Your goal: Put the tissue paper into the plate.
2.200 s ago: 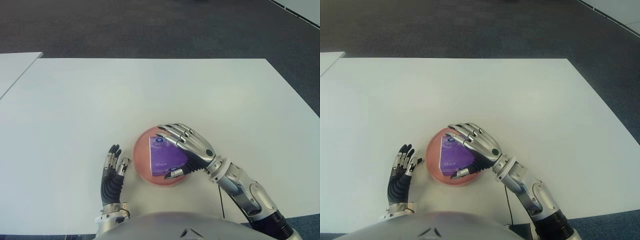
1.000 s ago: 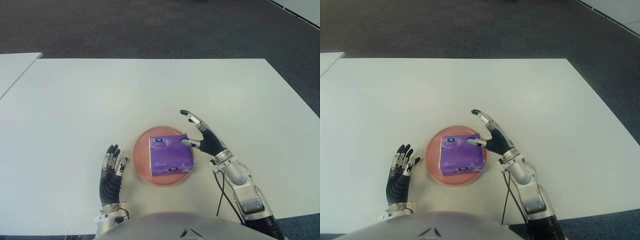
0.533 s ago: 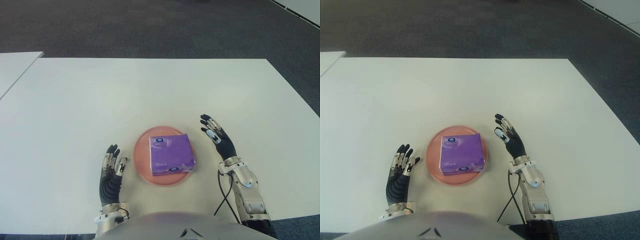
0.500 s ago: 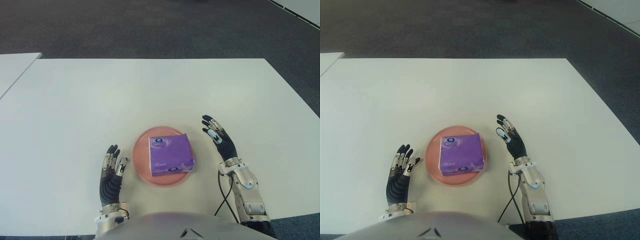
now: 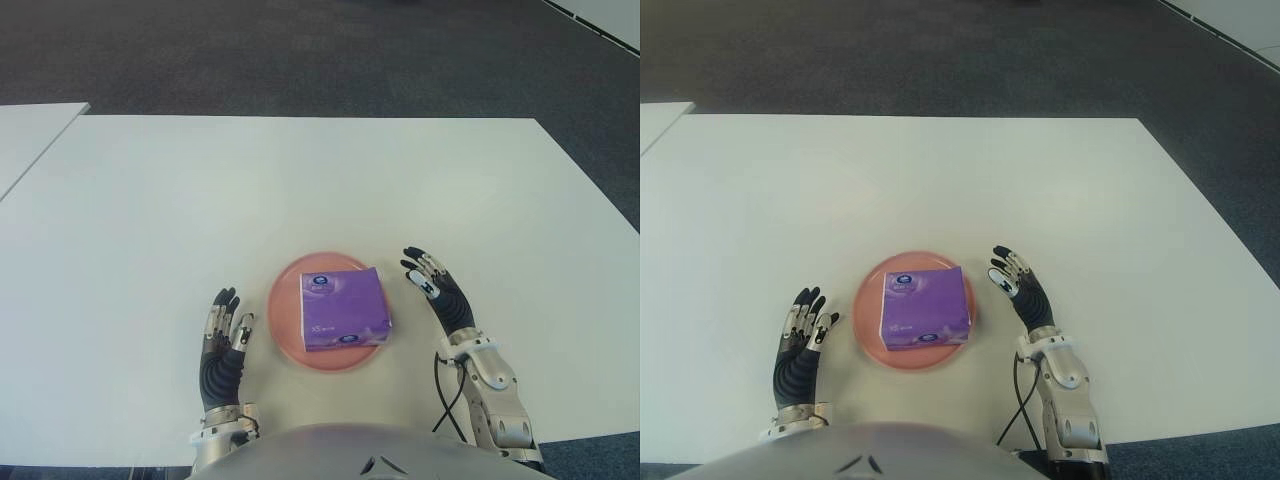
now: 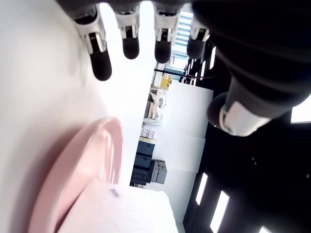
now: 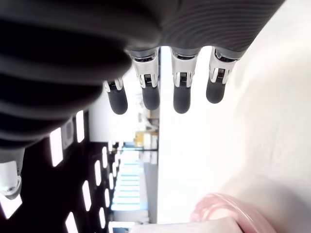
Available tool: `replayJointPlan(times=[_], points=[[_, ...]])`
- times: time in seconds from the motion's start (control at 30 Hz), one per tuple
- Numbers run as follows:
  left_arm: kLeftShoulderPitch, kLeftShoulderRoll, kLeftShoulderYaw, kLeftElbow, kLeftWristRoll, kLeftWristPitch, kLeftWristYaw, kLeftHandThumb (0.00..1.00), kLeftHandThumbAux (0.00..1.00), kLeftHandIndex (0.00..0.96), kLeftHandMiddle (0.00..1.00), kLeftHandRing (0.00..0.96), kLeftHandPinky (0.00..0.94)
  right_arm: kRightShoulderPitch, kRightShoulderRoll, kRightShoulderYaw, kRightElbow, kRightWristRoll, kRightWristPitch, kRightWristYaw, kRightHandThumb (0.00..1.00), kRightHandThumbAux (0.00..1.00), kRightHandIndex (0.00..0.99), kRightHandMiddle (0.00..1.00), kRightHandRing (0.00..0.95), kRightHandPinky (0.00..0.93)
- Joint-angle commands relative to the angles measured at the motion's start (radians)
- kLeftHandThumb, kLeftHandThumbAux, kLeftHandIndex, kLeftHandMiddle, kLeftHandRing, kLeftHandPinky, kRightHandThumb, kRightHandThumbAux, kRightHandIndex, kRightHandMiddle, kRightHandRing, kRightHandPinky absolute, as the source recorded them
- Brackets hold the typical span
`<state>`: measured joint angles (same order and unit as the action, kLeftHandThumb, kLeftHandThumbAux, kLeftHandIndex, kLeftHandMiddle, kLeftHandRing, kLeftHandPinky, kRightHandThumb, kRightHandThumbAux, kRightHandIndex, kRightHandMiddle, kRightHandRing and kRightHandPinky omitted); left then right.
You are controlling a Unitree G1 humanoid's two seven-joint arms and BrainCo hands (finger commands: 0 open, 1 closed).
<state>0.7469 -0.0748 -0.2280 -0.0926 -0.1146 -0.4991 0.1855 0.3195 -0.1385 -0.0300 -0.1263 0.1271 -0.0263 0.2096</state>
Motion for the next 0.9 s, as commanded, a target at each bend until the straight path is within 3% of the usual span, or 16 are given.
replayJointPlan(times=[0.03, 0.43, 0.9], points=[[0.003, -0.05, -0.004, 0.048, 0.011, 0.027, 0.006, 0.152, 0.572, 0.07, 0.086, 0.034, 0.0, 0.021, 0.017, -0.009, 0.064, 0.013, -0.023, 0.005, 0.063, 0.496, 0.164, 0.188, 0.146, 0.151], [-0.013, -0.05, 0.016, 0.078, -0.015, 0.048, -0.001, 0.155, 0.562, 0.067, 0.07, 0.025, 0.0, 0.039, 0.048, 0.0, 0.111, 0.009, -0.066, 0.006, 0.087, 0.488, 0.169, 0.209, 0.18, 0.173], [-0.045, -0.047, 0.03, 0.166, -0.055, 0.002, -0.049, 0.135, 0.549, 0.061, 0.066, 0.018, 0.0, 0.067, 0.068, 0.022, 0.115, -0.013, -0.058, -0.003, 0.103, 0.448, 0.157, 0.222, 0.172, 0.152]])
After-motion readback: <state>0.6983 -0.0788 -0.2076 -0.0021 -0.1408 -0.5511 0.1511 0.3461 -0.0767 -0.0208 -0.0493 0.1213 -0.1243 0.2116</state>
